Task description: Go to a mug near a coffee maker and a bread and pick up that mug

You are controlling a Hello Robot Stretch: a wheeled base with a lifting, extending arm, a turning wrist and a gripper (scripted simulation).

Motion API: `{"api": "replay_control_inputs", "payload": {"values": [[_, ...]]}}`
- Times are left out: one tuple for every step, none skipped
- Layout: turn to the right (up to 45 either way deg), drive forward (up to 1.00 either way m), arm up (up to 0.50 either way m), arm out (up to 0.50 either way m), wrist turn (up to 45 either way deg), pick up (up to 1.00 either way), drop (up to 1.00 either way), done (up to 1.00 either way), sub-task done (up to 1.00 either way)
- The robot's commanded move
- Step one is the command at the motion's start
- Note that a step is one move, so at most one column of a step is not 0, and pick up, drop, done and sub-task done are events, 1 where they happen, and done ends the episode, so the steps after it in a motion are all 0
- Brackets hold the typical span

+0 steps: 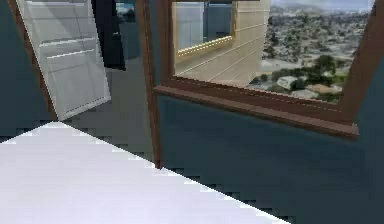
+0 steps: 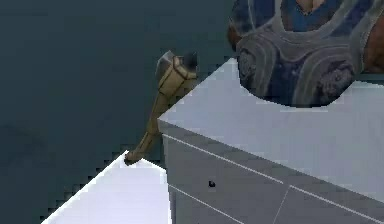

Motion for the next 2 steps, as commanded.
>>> {"api": "replay_control_inputs", "payload": {"values": [[-45.0, 0.00, 0.00, 0.00, 0.0, 0.00, 0.00, 0.00, 0.00], [-3.0, 0.00, 0.00, 0.00, 0.0, 0.00, 0.00, 0.00, 0.00]]}}
